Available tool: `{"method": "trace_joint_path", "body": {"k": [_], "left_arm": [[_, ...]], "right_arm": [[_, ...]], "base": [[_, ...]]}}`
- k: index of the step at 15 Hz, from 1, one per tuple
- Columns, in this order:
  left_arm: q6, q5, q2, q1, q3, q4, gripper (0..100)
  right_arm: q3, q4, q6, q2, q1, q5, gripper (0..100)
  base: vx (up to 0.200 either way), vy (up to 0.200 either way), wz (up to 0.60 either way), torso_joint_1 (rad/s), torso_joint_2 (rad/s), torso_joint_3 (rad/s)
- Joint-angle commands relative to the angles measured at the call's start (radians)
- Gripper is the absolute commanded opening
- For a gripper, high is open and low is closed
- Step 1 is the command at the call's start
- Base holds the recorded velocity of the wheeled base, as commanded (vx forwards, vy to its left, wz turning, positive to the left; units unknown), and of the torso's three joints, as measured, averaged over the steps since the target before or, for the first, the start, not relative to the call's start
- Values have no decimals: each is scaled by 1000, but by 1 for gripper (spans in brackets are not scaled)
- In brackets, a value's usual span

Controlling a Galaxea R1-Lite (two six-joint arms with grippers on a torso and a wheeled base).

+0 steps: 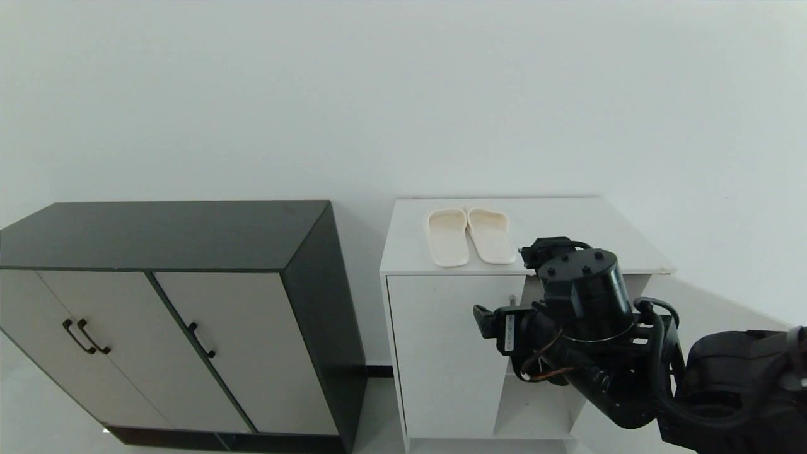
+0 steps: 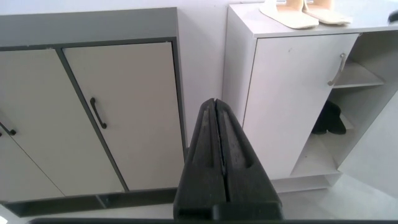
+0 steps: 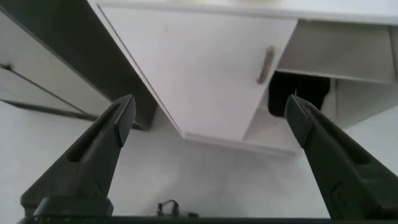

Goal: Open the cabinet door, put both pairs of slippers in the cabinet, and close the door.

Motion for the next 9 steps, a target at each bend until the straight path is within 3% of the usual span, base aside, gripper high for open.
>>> {"method": "trace_joint_path", "body": {"k": [1,3,9], "left_arm": [[0,0,0,0,0,0,0],[0,0,0,0,0,0,0],[0,0,0,0,0,0,0]], "right_arm": [[-16,-26,1,-20,6,-2,100],[-3,-82,-2,-5,6,-2,100],[3,-85,-2,4,6,-4,100]], "base": [[0,0,0,0,0,0],[0,0,0,0,0,0],[200,0,0,2,-1,2]]}}
